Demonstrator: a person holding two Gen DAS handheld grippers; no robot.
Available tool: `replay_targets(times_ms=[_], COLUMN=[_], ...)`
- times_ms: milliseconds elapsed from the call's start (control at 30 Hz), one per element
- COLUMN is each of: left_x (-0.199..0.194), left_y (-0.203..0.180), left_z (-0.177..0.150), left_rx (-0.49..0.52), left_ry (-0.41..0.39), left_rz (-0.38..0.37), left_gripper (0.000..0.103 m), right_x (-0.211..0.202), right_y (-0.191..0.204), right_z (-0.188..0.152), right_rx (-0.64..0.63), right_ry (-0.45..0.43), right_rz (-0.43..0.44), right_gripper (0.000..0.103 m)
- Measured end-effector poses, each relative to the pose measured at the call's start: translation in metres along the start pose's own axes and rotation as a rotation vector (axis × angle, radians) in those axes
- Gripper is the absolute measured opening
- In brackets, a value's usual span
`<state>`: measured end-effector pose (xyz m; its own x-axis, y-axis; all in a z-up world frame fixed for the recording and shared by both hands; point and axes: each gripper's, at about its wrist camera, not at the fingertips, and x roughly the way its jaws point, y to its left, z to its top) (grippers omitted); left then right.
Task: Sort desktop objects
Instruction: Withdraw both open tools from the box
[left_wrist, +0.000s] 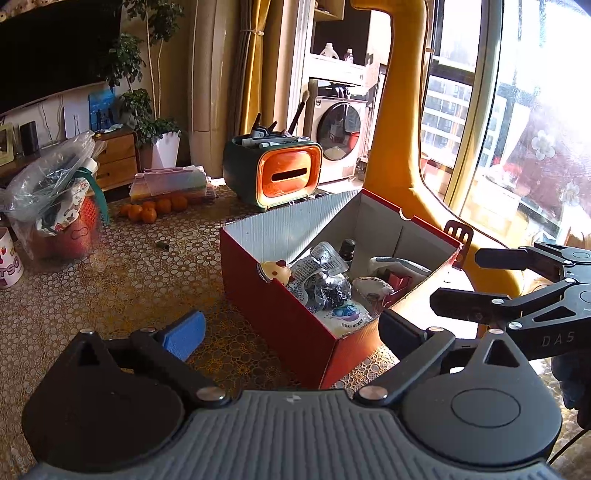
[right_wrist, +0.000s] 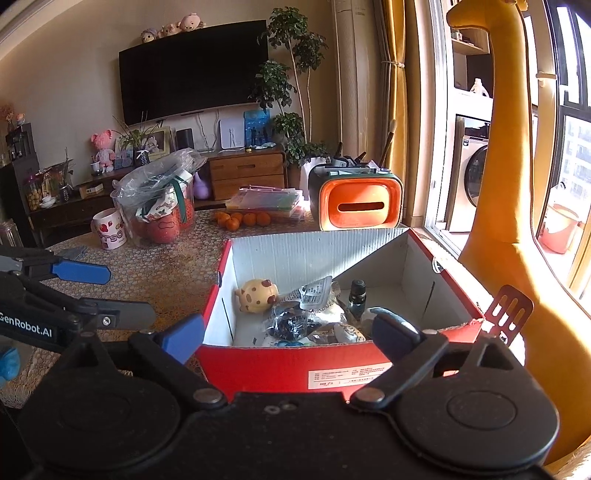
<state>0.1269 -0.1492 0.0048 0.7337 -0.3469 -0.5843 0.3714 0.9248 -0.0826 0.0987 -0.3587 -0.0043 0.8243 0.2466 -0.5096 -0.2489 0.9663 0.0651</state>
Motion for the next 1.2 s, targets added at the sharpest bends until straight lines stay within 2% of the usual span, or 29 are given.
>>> replay_targets(times_ms=[400,700,800,1200], left_x=[-0.01,-0.016,-0.018,-0.037], left_y=[0.002,-0.005,-0.008,-0.013], left_z=[-0.01,-0.019,-0.023,-0.022], left_rx=[-0.016,0.02,0.041,0.093], left_ry=[-0.016,-0.017,-0.023,-0.146], left_rz=[-0.022,-0.032,-0.015,0.003], left_gripper=[0.102,0.102,0.102,0.102], right_x=[-0.018,-0.03,-0.031,-0.033], right_y=[0.006,0.005,0.005,0.01], right_z=[-0.014,-0.023,-0.027,-0.027], right_rx=[0.059,0.097,0.105,0.115], right_ry=[-0.025,-0.033,-0.031,-0.035], right_rz=[-0.006,-0.015,-0.018,-0.022], right_gripper=[0.102,0.102,0.102,0.102])
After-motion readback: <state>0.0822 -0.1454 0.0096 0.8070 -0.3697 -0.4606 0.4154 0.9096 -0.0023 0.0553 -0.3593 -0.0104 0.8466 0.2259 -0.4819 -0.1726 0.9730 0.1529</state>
